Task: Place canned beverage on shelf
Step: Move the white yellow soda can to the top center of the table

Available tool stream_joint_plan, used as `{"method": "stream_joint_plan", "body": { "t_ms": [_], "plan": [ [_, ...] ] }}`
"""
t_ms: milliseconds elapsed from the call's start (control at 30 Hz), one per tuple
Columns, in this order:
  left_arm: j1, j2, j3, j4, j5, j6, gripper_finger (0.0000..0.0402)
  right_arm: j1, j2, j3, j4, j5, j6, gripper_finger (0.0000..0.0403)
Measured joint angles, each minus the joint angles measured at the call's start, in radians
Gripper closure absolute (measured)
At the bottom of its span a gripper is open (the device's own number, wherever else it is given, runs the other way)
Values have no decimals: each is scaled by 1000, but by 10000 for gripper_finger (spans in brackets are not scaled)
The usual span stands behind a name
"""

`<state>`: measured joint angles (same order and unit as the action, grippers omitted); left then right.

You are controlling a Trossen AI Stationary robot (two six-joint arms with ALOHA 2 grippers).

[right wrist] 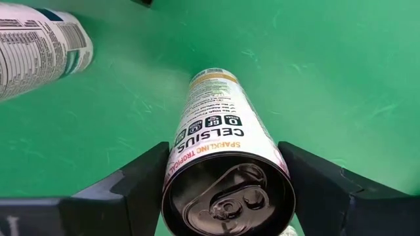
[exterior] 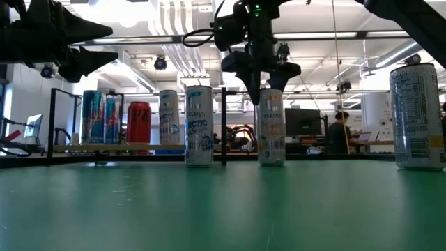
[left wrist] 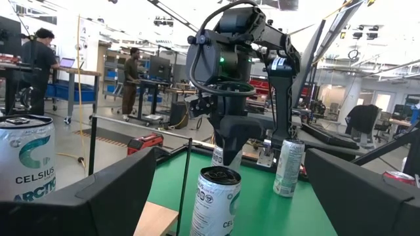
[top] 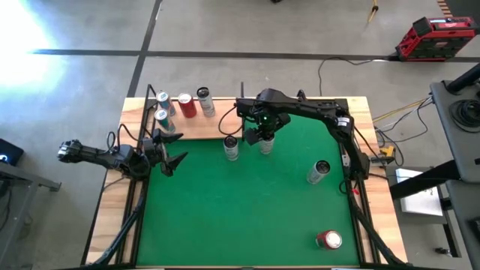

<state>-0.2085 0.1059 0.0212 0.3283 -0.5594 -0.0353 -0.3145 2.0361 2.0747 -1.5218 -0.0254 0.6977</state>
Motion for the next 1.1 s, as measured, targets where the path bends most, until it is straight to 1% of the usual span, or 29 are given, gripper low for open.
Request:
{"method": "stream_joint_plan", "body": {
  "t_ms": [433,1100],
  "plan": [
    [0,0,0,0,0,0,27,4,0,0,1,-8,61,141],
    [0,0,0,0,0,0,27,21,-2,-1,7,-11,62,140]
  ]
}}
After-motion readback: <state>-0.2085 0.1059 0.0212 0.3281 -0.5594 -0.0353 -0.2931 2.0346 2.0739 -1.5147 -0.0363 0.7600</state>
